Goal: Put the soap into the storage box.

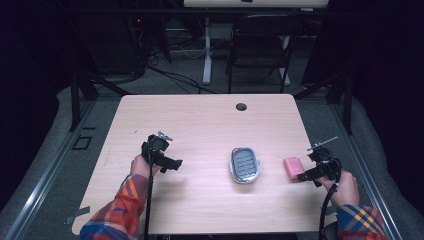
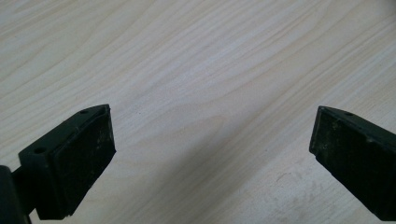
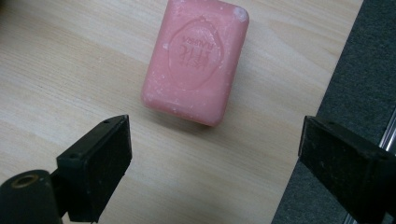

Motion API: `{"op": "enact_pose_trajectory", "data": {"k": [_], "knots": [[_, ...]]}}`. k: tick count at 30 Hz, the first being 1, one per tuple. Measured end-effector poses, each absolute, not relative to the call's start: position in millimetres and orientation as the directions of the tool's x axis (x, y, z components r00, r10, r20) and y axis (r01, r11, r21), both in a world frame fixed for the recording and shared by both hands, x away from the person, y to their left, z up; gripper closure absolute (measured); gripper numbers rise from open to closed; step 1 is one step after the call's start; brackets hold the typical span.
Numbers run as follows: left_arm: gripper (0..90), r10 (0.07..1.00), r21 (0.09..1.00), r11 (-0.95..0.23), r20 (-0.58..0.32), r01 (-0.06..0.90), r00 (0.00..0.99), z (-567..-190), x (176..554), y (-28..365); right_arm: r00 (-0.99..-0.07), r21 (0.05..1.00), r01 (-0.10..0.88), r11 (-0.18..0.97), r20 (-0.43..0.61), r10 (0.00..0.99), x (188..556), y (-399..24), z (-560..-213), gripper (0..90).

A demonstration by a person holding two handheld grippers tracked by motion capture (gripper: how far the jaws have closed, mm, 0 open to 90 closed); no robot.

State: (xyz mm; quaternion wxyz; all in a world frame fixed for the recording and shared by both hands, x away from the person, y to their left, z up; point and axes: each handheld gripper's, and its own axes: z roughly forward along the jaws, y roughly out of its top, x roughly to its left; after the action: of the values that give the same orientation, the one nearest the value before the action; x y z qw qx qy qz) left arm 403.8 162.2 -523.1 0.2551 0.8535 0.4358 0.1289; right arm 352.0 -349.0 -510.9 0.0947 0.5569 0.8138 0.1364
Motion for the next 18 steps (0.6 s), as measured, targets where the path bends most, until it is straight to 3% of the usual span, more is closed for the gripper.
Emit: {"op": "enact_pose_trajectory", "data": {"k": [18], "knots": [[0.1, 0.8, 0.543, -0.502, -0.004, 0.673, 0.6, -523.4, 406.6, 156.3, -0.357, 0.324, 0.884, 0.337, 0.003, 0.934, 356.8, -346.0, -513.4, 8.4]]}}
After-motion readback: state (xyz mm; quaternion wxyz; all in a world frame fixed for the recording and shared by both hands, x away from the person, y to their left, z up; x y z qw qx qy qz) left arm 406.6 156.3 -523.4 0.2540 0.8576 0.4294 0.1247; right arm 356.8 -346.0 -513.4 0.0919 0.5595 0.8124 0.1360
